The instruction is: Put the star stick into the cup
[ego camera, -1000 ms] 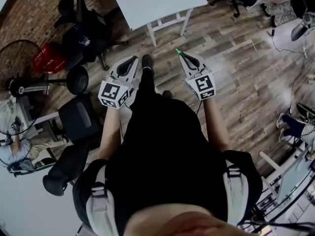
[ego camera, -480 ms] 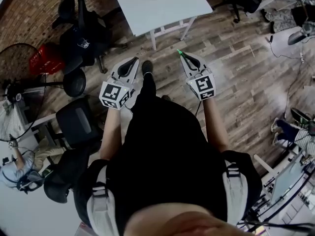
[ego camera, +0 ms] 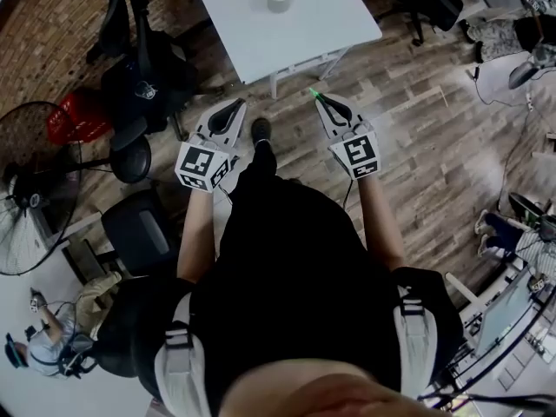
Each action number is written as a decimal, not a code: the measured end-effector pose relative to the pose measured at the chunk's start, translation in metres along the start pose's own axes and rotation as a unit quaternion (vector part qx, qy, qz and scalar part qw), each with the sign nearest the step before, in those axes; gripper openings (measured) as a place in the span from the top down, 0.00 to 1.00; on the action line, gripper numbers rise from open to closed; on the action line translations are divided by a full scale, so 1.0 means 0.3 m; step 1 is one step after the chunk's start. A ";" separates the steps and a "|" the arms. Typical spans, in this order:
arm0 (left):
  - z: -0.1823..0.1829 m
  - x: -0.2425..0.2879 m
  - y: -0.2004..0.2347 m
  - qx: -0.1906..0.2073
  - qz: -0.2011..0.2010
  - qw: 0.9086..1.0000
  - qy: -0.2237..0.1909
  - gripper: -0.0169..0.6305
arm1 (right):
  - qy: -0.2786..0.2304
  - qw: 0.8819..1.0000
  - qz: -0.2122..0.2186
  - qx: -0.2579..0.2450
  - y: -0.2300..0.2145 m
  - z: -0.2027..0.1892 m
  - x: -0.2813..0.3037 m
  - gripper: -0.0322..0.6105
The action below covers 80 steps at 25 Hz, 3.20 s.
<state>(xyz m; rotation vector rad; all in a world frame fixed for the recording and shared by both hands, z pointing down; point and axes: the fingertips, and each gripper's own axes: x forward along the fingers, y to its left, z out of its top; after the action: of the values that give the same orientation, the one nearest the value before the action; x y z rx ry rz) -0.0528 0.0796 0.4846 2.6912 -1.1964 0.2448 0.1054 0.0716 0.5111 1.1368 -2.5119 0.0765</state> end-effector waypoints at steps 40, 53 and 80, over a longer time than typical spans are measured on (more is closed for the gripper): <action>0.119 0.335 0.788 -0.023 -0.033 0.999 -0.015 0.93 | -0.016 0.997 -0.065 0.026 -0.331 0.247 0.726 0.93; 0.150 0.449 0.895 -0.033 0.004 0.999 -0.011 0.93 | -0.045 0.997 -0.052 0.036 -0.541 0.327 0.879 0.94; 0.186 0.658 0.967 -0.043 0.044 0.998 0.031 0.93 | -0.104 0.987 -0.027 0.122 -0.913 0.374 1.145 0.94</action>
<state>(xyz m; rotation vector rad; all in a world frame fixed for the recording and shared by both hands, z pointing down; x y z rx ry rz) -0.1346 -0.2655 0.5046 2.5432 -1.2784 0.2798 0.0646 -0.3798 0.5029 1.3712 -2.7087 0.2718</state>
